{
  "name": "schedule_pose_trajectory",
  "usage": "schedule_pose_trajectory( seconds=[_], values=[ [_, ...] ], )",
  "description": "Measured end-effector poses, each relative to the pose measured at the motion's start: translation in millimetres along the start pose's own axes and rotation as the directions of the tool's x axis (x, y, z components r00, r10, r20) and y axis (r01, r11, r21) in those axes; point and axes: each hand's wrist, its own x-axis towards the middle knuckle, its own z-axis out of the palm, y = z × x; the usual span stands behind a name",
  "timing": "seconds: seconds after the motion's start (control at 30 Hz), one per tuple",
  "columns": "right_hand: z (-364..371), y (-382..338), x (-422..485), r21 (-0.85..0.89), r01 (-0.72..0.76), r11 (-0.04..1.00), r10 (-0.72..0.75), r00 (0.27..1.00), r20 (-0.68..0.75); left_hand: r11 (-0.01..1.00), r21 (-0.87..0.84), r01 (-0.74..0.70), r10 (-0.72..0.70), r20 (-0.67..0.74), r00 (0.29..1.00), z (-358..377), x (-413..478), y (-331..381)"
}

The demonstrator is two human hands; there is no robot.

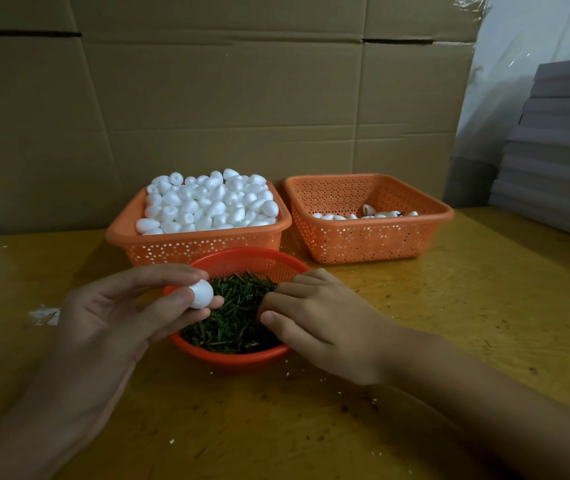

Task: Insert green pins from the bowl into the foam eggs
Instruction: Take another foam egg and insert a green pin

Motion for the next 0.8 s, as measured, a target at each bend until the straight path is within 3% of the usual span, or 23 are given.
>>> schedule_pose_trajectory(
  seconds=[0.13, 0.23, 0.8],
  values=[
    [-1, 0, 0, -0.007, -0.003, 1.000, 0.003, 1.000, 0.008, 0.999, 0.040, -0.028, 0.030, -0.038, 0.999, -7, 2, -11],
    [-1, 0, 0, -0.011, 0.001, 1.000, -0.001, 1.000, 0.006, 0.998, 0.024, -0.050, 0.049, 0.014, 0.999, -13, 0, -19],
    [-2, -2, -1, 0.006, -0.001, 1.000, 0.001, 1.000, 0.002, 1.000, -0.031, 0.003, -0.003, -0.007, 1.000, -3, -1, -2]
  ],
)
